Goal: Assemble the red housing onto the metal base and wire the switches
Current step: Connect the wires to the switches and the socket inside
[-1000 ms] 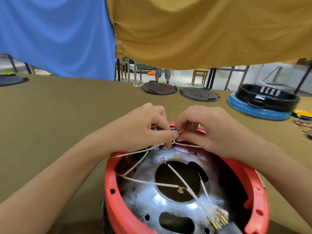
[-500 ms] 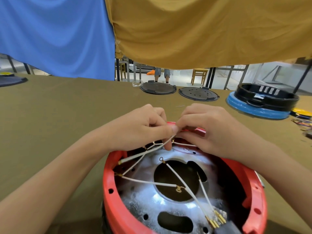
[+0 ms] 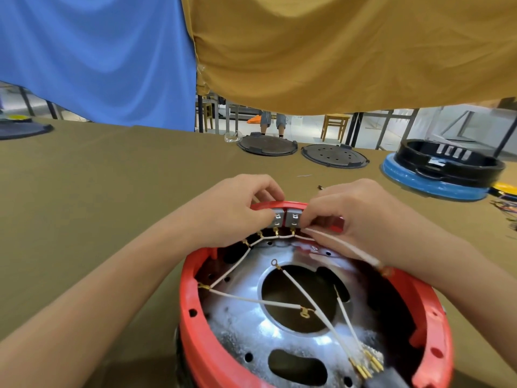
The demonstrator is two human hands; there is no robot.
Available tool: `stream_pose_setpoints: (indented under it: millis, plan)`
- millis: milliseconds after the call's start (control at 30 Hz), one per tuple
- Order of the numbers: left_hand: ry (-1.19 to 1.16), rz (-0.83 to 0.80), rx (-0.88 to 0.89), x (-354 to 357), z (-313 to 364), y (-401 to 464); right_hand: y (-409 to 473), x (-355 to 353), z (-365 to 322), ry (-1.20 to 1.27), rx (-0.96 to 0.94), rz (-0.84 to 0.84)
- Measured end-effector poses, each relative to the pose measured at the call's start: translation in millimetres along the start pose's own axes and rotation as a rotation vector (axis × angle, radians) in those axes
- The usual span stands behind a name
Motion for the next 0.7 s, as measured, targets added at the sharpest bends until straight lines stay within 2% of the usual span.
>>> stream_pose_setpoints:
  millis: [133, 700]
  plan:
    - [0.004, -0.005, 0.000, 0, 0, 0, -1, 4, -1, -0.025, -0.003, -0.053]
    - [0.020, 0.036, 0.007, -2, 3, -2, 10, 9, -5, -0.155, -0.055, -0.091]
Point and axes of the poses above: each hand's wrist, its own y-axis towards the middle knuckle, its own x-axis out of the palm, z = x × y, the point moved 10 cm from there along y, towards the middle knuckle, and after that the axes turned 13 degrees about -x, right-handed, at the moved point
